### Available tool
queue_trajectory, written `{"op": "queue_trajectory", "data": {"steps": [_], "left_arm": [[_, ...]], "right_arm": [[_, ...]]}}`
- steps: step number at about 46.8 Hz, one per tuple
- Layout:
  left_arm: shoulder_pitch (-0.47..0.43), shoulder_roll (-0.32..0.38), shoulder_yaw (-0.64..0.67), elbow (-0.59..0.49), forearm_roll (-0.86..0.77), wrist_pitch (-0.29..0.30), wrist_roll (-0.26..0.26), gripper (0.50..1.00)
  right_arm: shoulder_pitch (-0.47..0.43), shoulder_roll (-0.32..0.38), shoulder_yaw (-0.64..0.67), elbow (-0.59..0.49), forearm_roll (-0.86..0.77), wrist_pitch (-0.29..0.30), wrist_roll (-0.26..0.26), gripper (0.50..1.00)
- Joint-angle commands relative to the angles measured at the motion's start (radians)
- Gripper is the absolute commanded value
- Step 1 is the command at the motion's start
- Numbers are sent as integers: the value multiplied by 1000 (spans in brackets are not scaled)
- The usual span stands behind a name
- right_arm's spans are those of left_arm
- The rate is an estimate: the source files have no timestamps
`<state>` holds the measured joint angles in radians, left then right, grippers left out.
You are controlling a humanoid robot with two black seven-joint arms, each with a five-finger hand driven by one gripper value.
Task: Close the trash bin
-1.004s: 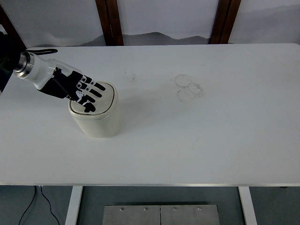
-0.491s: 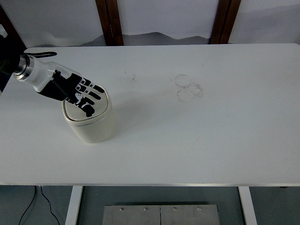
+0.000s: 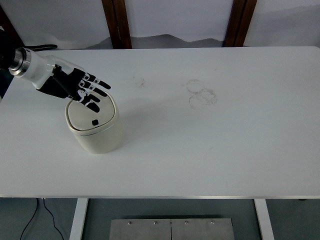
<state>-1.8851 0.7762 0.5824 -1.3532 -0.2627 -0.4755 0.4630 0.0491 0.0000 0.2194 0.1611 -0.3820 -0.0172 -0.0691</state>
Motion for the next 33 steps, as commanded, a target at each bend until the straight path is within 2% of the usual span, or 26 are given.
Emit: {"op": "queue_trajectory", "data": {"steps": [1, 10, 20, 26, 33], "left_arm": [[-26, 2, -6, 3, -3, -2, 0, 1000], [-69, 2, -59, 45, -10, -18, -1, 1000], [-57, -8, -203, 195, -10, -20, -7, 1000], [-19, -15, -289, 261, -18, -15, -17, 1000], [75, -14, -423, 318, -24, -8, -60, 1000]], "right_arm": [[2, 0, 0, 0, 0, 0, 0, 995], [2, 0, 0, 0, 0, -1, 0, 995], [2, 0, 0, 0, 0, 0, 0, 995], [0, 0, 0, 2, 0, 0, 0, 995], [0, 0, 0, 2, 0, 0, 2, 995]]}}
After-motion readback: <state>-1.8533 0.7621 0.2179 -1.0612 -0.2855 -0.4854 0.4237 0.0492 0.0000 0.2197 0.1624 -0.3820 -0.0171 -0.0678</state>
